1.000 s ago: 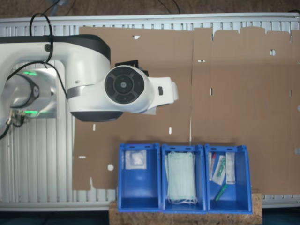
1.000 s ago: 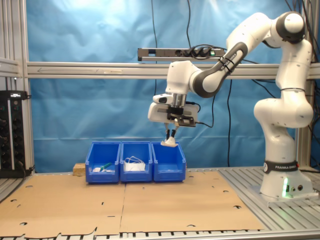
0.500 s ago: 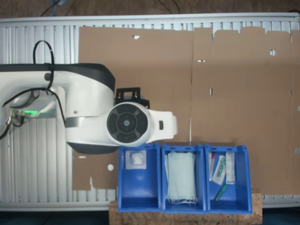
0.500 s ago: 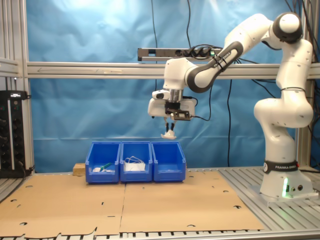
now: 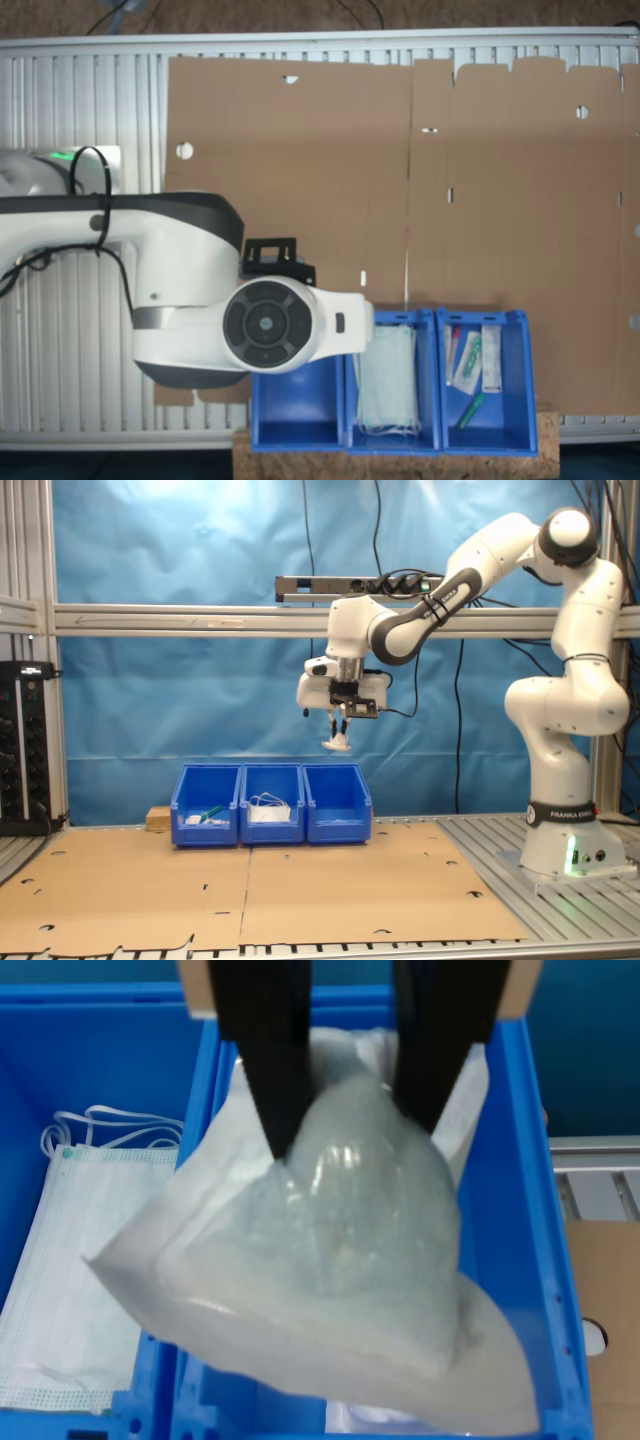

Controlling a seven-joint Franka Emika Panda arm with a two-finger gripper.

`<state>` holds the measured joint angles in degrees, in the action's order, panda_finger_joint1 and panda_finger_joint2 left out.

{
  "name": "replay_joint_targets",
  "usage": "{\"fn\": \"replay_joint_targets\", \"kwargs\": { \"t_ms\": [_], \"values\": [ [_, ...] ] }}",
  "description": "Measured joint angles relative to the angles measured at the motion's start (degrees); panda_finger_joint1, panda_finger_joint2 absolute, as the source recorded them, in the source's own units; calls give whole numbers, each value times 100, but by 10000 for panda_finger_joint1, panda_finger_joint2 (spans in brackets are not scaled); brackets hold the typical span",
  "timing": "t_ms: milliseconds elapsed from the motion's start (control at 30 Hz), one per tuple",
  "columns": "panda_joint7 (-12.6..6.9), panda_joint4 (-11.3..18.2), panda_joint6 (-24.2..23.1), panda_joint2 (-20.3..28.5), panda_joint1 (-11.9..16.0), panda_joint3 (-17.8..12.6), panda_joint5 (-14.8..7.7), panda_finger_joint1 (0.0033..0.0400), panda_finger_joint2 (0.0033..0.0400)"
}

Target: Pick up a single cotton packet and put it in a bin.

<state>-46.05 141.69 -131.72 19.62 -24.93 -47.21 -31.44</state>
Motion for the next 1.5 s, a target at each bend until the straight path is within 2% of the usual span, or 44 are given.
{"fn": "replay_joint_targets", "kwargs": {
  "t_ms": [200,400,633,1033,1500],
  "values": [
    [0,-14,46,211,-574,-642,-354,55,55],
    [0,-37,71,512,-1130,-1260,-818,55,55],
    [0,-142,103,740,-1551,-1782,-1206,55,55],
    [0,-341,152,886,-1833,-2282,-1708,55,55],
    [0,-432,164,911,-1892,-2551,-1929,55,55]
  ]
}}
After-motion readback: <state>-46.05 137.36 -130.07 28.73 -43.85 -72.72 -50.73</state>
